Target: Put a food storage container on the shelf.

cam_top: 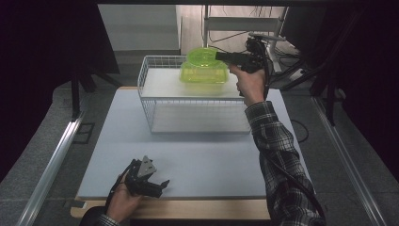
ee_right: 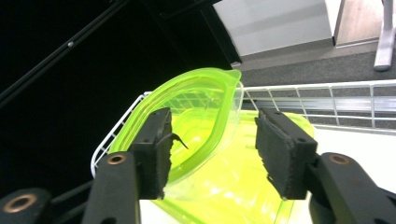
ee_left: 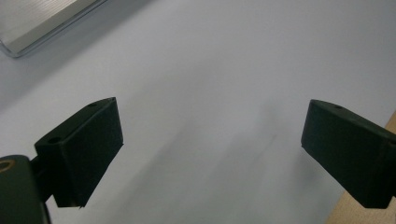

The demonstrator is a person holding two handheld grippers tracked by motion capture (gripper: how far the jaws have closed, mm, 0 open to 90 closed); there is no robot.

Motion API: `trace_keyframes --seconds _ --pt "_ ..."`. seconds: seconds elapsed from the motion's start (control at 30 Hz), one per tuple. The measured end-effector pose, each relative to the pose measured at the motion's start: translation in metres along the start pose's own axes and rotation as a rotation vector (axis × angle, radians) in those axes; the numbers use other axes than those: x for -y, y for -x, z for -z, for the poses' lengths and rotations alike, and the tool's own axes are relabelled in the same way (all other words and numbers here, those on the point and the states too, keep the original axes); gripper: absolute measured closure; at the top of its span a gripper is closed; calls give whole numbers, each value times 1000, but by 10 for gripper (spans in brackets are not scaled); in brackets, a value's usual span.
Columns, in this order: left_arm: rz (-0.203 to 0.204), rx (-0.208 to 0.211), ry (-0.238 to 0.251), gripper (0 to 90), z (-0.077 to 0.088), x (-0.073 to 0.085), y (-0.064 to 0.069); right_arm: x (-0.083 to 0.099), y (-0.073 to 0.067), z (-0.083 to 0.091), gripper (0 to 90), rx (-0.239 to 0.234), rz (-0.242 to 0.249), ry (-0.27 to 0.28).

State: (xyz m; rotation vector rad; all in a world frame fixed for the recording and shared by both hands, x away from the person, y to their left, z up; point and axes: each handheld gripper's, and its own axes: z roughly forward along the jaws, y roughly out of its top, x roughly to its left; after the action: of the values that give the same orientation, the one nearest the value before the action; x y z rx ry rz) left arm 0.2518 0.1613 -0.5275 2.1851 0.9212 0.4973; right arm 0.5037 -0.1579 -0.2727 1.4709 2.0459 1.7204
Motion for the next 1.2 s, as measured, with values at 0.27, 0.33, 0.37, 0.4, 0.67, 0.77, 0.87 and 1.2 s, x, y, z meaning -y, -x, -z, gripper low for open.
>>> trace_keyframes --seconds 0.27,0.33,0.37,0.4,0.67,0.77,0.87,1.2 --pt "28 14 5 51 1 0 -1 7 -5 10 341 -9 89 -27" --pt "24 15 4 51 1 0 -1 9 -6 12 321 -7 109 -30" --pt "25 16 3 51 1 0 -1 10 -7 13 314 -5 119 -33" --pt "25 16 3 51 1 0 -1 11 -8 14 305 -1 131 -37" --pt "31 27 6 51 0 0 -1 22 -12 20 244 -11 186 -63" --pt "31 28 7 51 0 0 -1 27 -12 21 222 -16 203 -70" --pt "32 28 9 51 1 0 -1 32 -11 23 203 -20 214 -74" --pt "49 46 12 51 1 -1 -1 48 -11 30 154 -31 263 -84"
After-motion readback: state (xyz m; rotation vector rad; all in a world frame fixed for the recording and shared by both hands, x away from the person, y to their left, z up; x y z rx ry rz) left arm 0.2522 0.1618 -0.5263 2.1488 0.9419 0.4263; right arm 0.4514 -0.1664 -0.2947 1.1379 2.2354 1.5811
